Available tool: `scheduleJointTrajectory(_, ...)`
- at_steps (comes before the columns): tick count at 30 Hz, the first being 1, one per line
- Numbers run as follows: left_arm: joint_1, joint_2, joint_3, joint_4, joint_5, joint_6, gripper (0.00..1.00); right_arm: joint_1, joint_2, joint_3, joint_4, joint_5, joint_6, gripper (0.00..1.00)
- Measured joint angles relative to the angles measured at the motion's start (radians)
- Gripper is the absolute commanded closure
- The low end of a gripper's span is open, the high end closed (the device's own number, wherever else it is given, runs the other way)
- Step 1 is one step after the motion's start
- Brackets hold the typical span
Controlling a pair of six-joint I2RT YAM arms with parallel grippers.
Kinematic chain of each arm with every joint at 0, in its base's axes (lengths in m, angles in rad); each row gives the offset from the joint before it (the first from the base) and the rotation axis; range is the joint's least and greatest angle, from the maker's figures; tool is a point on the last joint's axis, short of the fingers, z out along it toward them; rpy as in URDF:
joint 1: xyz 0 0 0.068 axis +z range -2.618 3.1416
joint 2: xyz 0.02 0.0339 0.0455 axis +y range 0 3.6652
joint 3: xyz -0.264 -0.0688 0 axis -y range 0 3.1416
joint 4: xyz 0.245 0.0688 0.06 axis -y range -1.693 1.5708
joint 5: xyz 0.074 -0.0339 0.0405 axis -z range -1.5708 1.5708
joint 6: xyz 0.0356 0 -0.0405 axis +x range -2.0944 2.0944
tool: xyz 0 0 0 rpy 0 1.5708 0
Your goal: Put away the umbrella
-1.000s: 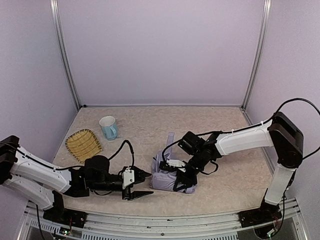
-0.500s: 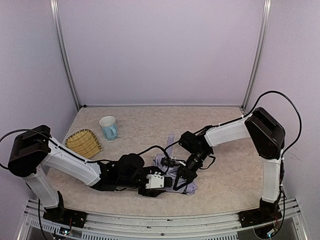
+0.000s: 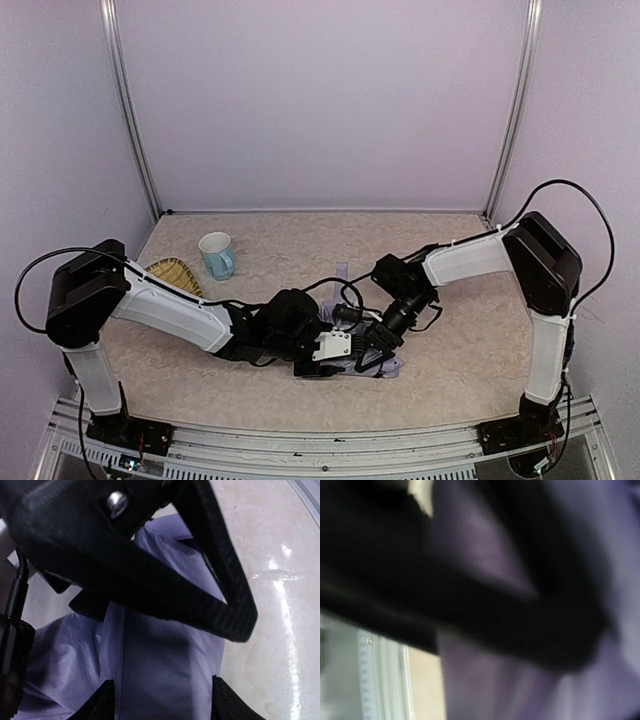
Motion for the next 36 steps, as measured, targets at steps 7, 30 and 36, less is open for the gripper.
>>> scheduleJointTrajectory(7,0.061,0.077,0.124,-0.114,0.121,-0.095,0.45,-0.064,-0.224,-0.105,0.186,0.174,0.159,0.1)
scheduleJointTrajectory(30,0.265,0.296,0.392,-0.388,0.689,-0.241,0.51,0.263,-0.691,-0.555,0.735,0.827,-0.143,0.06)
scheduleJointTrajectory(36,0.273,0.315,0.42,-0.426,0.72,-0.244,0.51,0.288,-0.48,-0.467,0.693,0.929,-0.219,0.09)
